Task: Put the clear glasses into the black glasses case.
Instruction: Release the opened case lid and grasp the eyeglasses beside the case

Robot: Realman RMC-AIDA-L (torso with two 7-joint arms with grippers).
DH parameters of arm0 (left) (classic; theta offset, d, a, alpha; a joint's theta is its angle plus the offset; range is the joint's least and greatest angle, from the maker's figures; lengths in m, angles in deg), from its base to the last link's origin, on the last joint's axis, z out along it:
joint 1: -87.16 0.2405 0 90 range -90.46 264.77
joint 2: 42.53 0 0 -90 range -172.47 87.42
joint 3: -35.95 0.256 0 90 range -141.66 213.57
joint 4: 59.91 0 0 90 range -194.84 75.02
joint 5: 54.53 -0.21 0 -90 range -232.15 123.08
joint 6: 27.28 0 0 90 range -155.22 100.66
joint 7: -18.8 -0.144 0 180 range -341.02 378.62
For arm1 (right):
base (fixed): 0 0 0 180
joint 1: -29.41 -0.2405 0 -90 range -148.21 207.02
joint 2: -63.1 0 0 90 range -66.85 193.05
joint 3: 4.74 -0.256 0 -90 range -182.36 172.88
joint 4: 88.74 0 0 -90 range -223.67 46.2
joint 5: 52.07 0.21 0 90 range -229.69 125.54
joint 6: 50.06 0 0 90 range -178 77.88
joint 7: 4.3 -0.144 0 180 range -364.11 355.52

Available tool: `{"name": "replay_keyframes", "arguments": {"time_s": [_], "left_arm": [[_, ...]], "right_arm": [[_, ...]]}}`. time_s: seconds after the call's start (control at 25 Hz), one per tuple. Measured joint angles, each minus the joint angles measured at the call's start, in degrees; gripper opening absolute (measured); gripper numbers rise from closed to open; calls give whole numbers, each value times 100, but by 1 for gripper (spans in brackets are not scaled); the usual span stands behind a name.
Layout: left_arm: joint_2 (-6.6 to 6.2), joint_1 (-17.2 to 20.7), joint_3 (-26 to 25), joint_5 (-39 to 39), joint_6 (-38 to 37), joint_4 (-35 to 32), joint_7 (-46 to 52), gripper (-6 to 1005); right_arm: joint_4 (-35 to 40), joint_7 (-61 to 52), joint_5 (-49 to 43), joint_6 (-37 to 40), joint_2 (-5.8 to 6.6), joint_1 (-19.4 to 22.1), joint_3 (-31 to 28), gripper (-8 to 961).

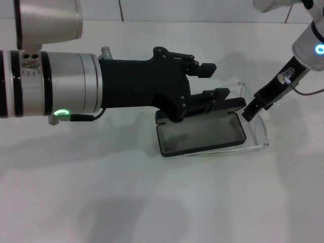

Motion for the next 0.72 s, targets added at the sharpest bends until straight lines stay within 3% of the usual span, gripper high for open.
{"name": "replay_keyframes", "arguments": {"time_s": [0.72], "left_arm": [[-9,-3,-14,235,-1,251,-207,447]], "right_arm": [[-355,69,-15,-429,12,17,36,625]]}}
